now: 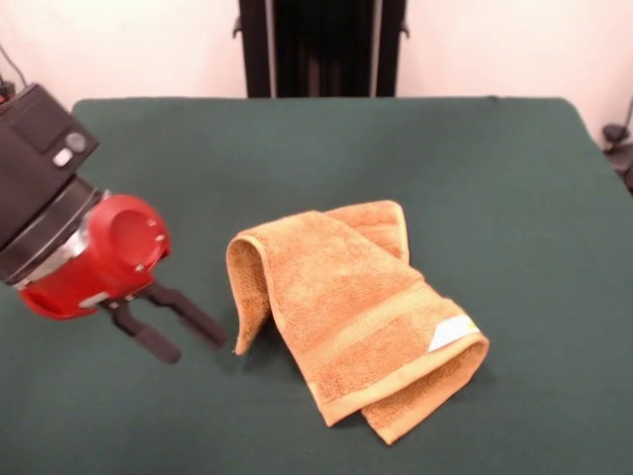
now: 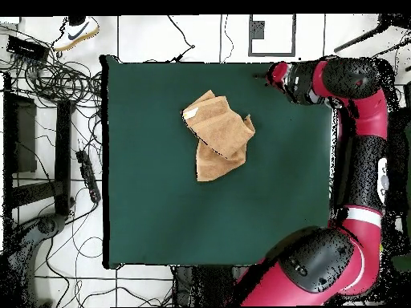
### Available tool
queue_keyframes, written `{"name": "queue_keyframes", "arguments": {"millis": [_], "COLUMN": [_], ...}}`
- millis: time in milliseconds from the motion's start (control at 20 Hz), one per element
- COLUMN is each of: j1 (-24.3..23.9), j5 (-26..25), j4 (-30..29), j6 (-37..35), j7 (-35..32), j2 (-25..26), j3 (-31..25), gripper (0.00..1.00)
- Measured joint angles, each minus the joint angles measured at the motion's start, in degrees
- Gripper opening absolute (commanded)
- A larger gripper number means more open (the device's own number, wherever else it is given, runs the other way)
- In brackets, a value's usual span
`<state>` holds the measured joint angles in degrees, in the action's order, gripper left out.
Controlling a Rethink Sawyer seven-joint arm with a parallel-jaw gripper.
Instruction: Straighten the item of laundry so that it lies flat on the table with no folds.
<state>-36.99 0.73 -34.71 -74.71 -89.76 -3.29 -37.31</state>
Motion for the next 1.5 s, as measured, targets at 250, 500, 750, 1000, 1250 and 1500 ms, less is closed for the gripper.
{"name": "queue_keyframes", "arguments": {"millis": [250,500,750,1000,1250,1500], "j1": [-0.1,-0.5,-0.8,-0.9,-1.0,-1.0], "j5": [0.0,0.1,-0.4,-3.0,-7.9,-11.4], "j4": [-5.1,-9.6,-11.8,-12.1,-13.3,-14.2], "j6": [1.0,3.2,4.3,4.3,4.8,6.0], "j7": [0.0,0.0,0.0,0.0,0.0,0.0], "j2": [-3.5,-7.0,-8.9,-8.9,-8.8,-8.8], "j3": [0.0,0.0,0.0,0.0,0.4,1.0], "gripper": [1.0,1.0,1.0,1.0,1.0,1.0]}}
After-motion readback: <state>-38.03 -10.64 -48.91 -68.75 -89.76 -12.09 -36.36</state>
